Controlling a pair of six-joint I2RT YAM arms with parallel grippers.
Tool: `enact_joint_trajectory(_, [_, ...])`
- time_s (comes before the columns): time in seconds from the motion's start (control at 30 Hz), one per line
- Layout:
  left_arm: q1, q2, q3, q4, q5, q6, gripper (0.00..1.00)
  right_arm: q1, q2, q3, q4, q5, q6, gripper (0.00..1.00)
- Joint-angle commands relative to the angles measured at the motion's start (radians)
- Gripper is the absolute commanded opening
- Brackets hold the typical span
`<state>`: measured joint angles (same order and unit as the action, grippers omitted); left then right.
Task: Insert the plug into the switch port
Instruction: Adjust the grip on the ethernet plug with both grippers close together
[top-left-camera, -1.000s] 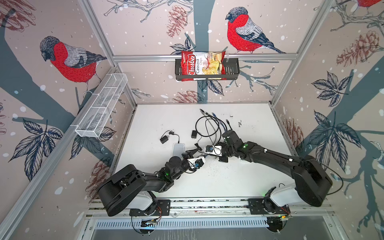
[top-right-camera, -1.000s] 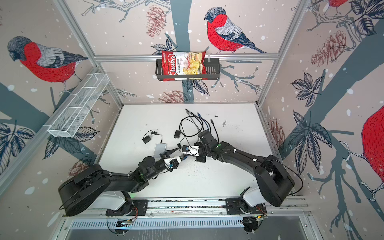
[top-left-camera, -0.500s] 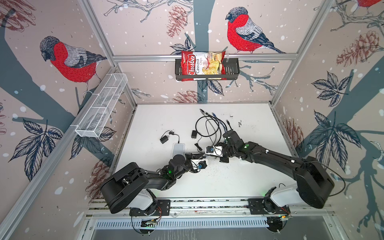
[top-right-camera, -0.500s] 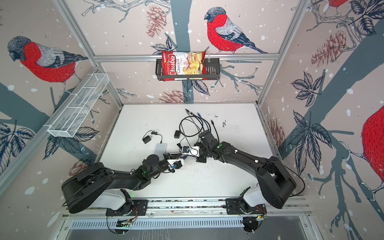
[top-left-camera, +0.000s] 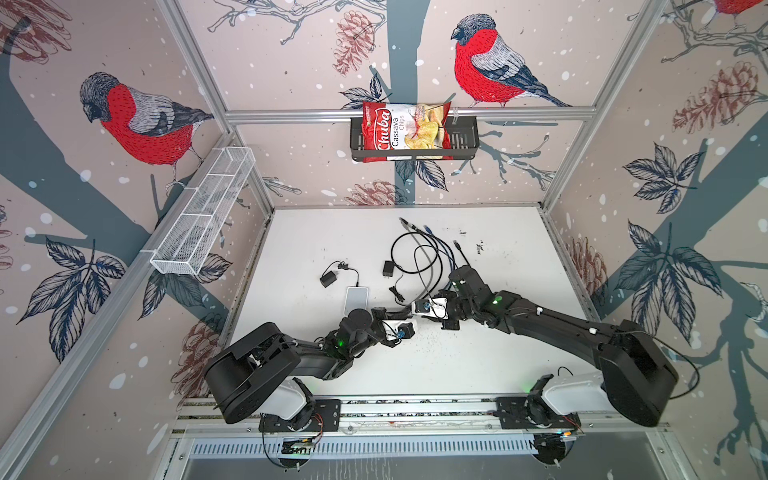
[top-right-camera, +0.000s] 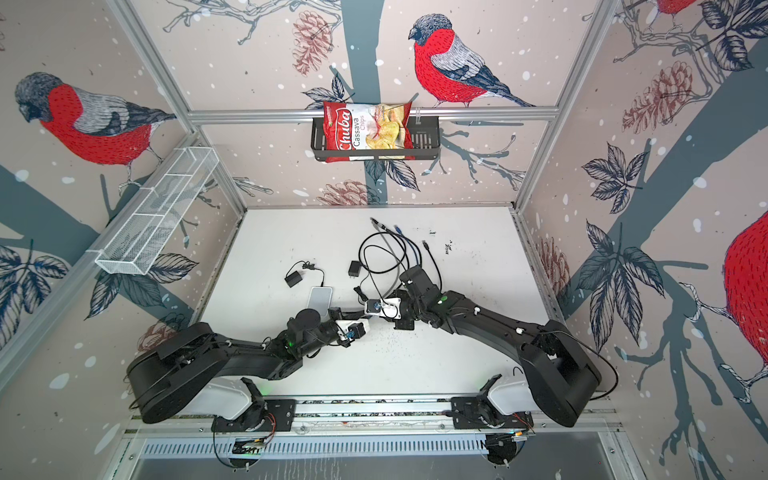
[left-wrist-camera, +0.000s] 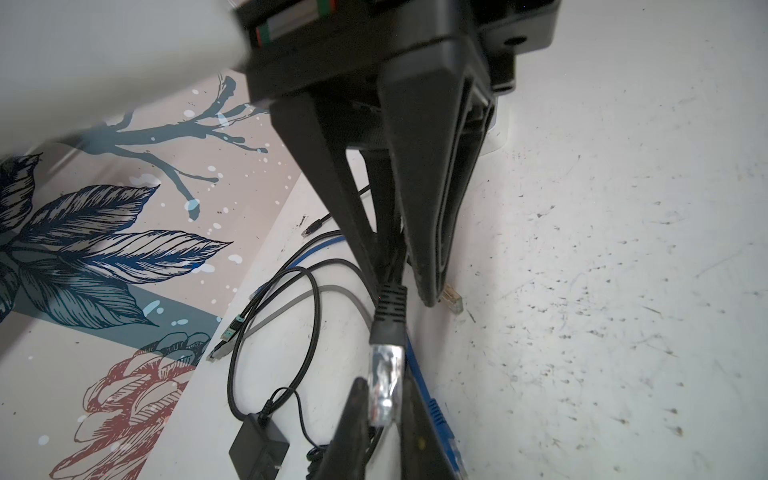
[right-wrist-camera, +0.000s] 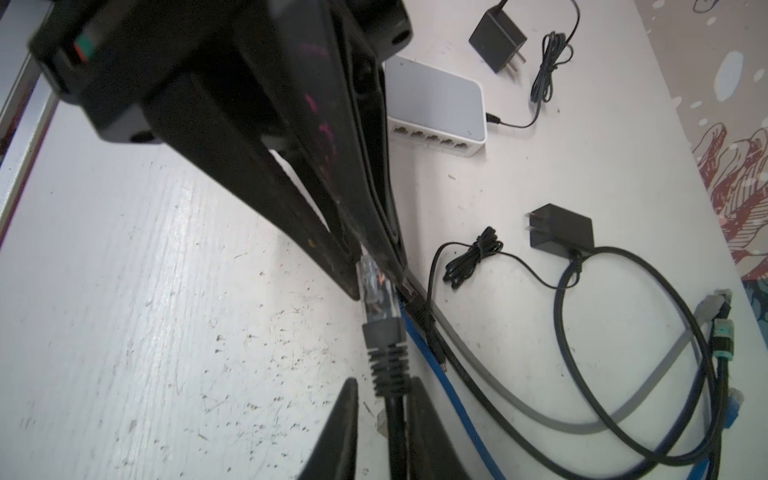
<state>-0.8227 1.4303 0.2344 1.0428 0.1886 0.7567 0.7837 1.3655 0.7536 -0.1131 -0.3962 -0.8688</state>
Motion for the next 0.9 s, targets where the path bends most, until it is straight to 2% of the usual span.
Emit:
enact_joint_trajectory(0.0, [-0.002, -0.01, 0.0, 0.022, 0.012, -0.016, 0.08, 0.005, -0.006, -0.006, 0.073, -0.033, -0.014, 0.25])
enact_joint_trajectory(0.17, [-0.001, -0.013, -0.002, 0.021, 0.015, -0.025, 0.08, 0.011, -0.003, -0.01, 0.093, -0.033, -0.021, 0.26])
enact_joint_trajectory(0.43, [-0.002, -0.017, -0.008, 0.034, 0.013, -0.029, 0.08, 0.015, 0.001, -0.018, 0.098, -0.029, -0.027, 0.21])
enact_joint_trajectory(0.87, [-0.001, -0.042, -0.027, 0.042, 0.022, -0.042, 0.08, 0.015, 0.003, -0.043, 0.144, -0.008, -0.022, 0.23])
